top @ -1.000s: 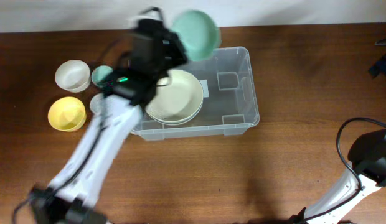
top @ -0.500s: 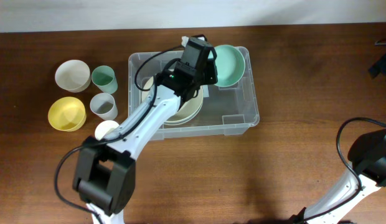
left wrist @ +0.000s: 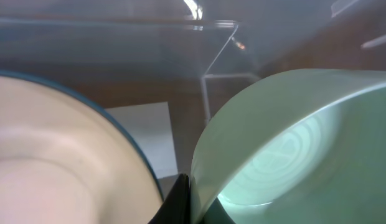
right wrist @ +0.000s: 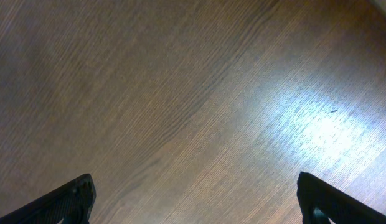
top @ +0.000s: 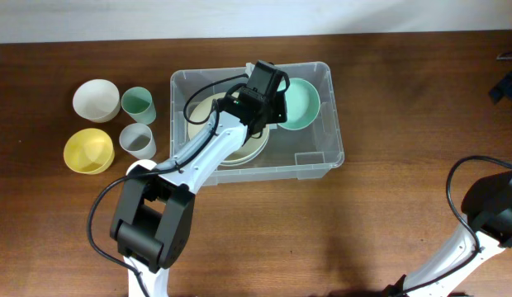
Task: Pack container
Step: 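Lift the teal bowl and lower it into the container's right side, then release the teal bowl and move the left gripper to the yellow bowl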
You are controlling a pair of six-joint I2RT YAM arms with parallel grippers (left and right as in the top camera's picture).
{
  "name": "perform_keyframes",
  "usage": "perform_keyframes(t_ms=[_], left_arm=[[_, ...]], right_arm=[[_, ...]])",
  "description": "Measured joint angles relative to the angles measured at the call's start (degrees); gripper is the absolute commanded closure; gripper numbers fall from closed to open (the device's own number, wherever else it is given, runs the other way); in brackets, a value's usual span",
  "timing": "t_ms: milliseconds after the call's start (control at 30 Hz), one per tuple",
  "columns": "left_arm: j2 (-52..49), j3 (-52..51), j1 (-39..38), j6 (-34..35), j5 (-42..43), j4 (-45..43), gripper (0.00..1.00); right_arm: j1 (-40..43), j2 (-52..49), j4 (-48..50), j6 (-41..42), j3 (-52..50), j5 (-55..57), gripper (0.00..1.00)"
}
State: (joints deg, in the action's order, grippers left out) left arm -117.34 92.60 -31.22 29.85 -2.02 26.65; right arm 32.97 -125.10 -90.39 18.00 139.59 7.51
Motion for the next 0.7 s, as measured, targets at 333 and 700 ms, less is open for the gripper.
perform_keyframes(t_ms=[333,700], left_arm=[[-0.7,0.0,0.0,-0.3,0.1,1.0,0.89],[-2.7,0.0,0.0,-1.4,1.6,0.1,0.76]], right_arm=[[0.0,0.0,0.0,0.0,0.0,0.0,0.01],[0.0,0.0,0.0,0.0,0.0,0.0,0.01]])
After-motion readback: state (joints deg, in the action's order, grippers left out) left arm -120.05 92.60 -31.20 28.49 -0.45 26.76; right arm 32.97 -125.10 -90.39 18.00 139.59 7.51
